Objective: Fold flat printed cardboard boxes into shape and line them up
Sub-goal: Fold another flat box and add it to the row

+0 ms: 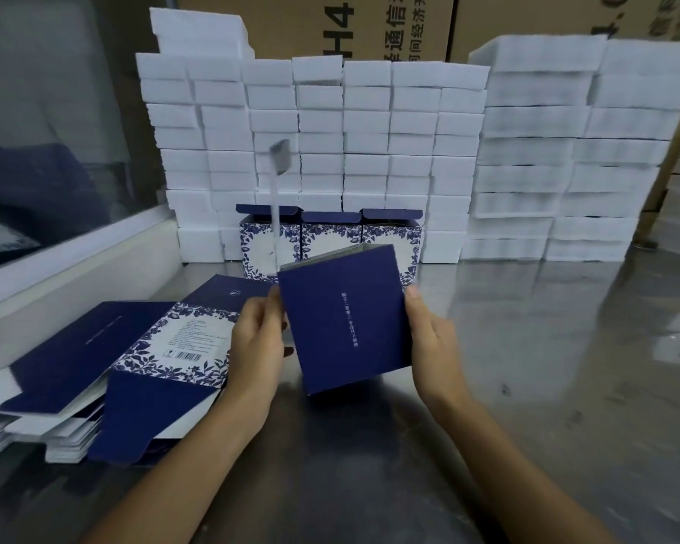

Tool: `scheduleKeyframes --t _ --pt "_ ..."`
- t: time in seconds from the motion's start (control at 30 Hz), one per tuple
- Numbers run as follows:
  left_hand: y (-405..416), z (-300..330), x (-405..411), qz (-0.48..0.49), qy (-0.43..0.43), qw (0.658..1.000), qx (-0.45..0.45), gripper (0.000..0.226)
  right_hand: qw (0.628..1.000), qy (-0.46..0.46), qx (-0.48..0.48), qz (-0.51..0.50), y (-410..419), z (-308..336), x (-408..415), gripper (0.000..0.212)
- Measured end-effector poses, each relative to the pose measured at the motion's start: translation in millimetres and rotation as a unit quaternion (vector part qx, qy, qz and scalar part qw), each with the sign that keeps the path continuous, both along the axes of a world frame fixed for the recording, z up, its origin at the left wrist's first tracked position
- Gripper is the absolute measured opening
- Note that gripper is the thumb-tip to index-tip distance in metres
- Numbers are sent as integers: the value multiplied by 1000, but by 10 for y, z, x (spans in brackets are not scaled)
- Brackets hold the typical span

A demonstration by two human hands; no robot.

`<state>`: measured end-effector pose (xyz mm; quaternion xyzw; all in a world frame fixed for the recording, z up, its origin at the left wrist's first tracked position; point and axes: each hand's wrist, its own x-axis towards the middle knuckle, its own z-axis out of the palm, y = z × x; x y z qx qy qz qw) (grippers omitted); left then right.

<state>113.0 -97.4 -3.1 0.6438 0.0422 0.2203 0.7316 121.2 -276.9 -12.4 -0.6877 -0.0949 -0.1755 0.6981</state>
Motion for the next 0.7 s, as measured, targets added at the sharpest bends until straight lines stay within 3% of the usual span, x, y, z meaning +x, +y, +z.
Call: scheduleKeyframes --t 0.17,0.23,0.33,0.53,0.7 --pt "-3 43 -35 -36 -10 998 -44 54 996 5 -83 -15 21 -57 40 72" --pt "11 26 -47 -52 3 998 -26 66 994 -10 -99 -43 12 -79 61 54" --pt "30 -7 -78 -50 -20 998 11 72 995 -7 -68 -68 -28 -74 96 10" --pt "-9 -46 -108 -28 -81 988 126 55 993 -8 -96 -69 -25 -52 94 16" --pt "-20 -38 -91 -12 -101 979 179 35 996 24 -86 -9 10 -43 35 67"
